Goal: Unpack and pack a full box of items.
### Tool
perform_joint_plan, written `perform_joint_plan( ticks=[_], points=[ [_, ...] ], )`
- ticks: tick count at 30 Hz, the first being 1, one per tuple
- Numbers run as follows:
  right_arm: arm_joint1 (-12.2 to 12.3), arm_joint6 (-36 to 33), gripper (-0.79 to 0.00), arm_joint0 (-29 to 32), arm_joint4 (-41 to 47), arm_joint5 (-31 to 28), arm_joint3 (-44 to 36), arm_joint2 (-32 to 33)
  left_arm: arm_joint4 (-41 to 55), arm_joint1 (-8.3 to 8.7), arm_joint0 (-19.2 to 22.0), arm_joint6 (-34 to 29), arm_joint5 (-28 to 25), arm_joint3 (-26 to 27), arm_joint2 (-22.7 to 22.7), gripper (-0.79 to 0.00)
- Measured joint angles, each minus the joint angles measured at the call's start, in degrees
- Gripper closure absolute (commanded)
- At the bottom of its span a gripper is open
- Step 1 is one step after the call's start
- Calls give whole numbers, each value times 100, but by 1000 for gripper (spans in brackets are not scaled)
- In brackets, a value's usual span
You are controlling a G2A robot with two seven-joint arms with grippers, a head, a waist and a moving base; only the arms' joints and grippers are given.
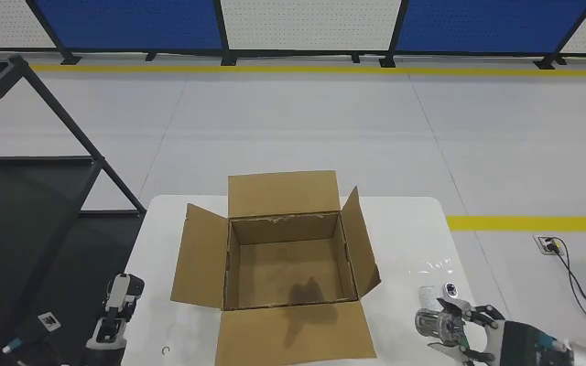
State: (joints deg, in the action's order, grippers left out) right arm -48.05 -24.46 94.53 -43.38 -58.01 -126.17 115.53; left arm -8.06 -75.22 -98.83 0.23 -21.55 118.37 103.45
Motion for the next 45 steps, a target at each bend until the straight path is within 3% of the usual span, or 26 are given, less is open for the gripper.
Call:
perform_joint_plan(
  ticks=[13, 18, 22, 28, 34, 38, 40, 45],
  points=[
    [-11, 133, 0, 18, -26, 92, -166, -176, -49, -4, -46, 40, -2, 38, 13, -785],
    [28, 31, 0, -472, 1, 511, -663, -680, -49, -4, -46, 40, -2, 38, 13, -785],
    [93, -486, 0, -1302, 98, 988, -859, -1404, -16, -4, -48, 27, 38, 42, 36, -785],
    [46, -1753, 0, -3212, -51, 2392, -711, -3301, 206, -21, -158, 275, 32, 50, 276, -785],
    [-321, -2398, 0, -5304, -199, 3626, 364, -5383, 517, -43, -370, 503, -151, 128, 615, -785],
    [-699, -2502, 0, -6472, -205, 4363, 1073, -6596, 779, -73, -467, 727, -254, 134, 757, -785],
    [-767, -2503, 0, -6752, -220, 4472, 1228, -6894, 861, -80, -495, 757, -266, 151, 786, -785],
    [-755, -2503, 0, -6681, -219, 4456, 1200, -6808, 865, -81, -498, 762, -265, 154, 791, -785]
  ],
)
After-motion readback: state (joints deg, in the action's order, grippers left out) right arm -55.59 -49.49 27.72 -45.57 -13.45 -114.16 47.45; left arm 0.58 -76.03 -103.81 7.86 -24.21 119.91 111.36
